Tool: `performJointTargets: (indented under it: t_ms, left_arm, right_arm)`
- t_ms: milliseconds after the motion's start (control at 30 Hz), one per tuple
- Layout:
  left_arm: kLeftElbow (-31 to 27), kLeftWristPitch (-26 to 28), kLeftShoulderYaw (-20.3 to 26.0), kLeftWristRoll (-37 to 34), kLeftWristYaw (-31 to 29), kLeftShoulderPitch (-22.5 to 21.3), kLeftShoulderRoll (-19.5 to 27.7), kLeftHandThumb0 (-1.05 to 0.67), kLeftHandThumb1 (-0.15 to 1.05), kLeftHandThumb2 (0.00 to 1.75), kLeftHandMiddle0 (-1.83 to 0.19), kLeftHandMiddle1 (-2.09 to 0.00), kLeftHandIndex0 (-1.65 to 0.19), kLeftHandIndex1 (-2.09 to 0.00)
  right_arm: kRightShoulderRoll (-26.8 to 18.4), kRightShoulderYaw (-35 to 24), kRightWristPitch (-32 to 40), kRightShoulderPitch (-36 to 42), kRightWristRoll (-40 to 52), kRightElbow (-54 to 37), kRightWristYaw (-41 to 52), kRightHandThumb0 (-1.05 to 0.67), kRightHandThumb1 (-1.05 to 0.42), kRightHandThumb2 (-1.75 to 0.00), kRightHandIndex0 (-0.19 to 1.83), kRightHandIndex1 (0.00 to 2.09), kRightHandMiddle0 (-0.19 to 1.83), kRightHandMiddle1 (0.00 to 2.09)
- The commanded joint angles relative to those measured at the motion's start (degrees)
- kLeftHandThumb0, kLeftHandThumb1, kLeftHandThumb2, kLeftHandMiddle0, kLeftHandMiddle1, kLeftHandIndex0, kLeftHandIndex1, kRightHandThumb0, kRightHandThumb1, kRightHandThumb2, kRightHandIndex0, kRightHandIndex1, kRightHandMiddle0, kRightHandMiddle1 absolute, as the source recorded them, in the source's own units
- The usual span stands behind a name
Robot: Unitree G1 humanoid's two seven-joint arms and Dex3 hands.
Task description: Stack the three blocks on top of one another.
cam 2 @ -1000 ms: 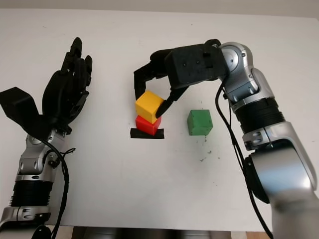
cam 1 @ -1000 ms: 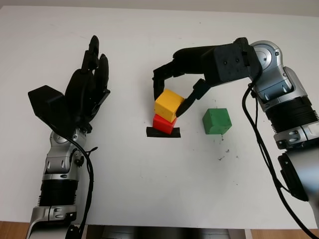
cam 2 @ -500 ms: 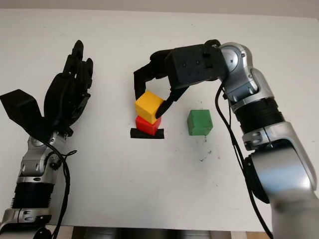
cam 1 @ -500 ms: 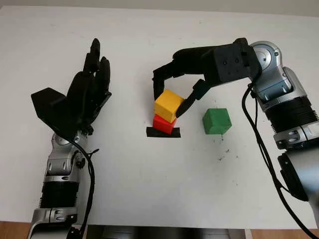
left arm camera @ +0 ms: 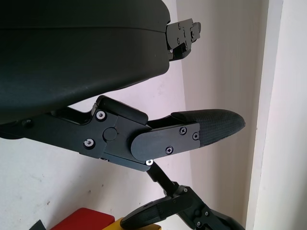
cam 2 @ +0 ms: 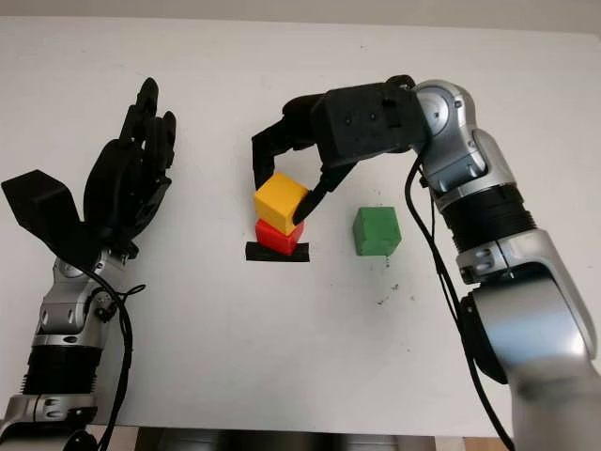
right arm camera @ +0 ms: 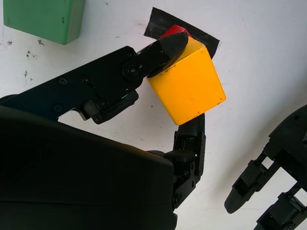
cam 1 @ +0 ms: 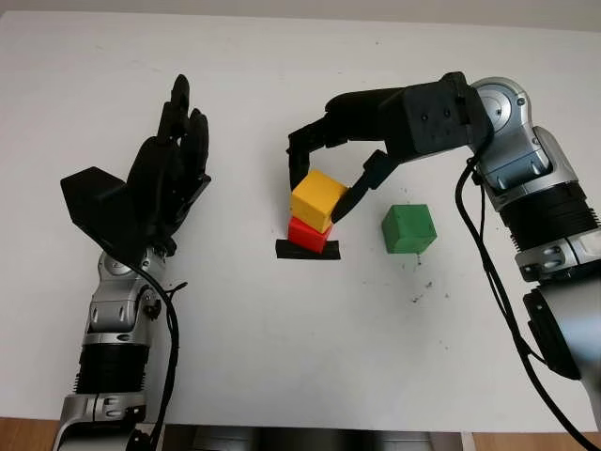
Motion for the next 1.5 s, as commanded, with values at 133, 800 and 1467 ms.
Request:
performJointTargets:
  t_ms: [133,800,1467]
  left_arm:
    - [-0.54,0.01,-0.15,0.11,-0.02,-0.26,-0.24,-0.82,1.05,0.61,0.17,-0.05,0.18,-0.05]
    - [-0.50,-0.11,0.11,-0.04,0.21,-0.04,-0.57,-0.82,1.05,0.59,0.18,-0.05,0.18,-0.05]
    - [-1.10,-0.29,0.06,0.20,0.46,0.57,-0.71,-0.82,1.05,0.60,0.18,-0.05,0.19,-0.05]
  right_arm:
    - [0.30,0.50,-0.61,-0.42,0.06,-0.17,0.15,-0.48,-0.95,-0.05,0.25,0.05,0.46,1.49]
    - [-0.28,0.26,3.65,1.56,-1.51,-4.77,-1.49,-0.69,-0.84,-0.05,-0.09,0.03,0.04,0.49]
    - [-7.88,-9.10,10.67,8.91,5.53,-22.87,-2.47,-0.81,-0.86,-0.06,-0.08,0.07,0.01,0.32]
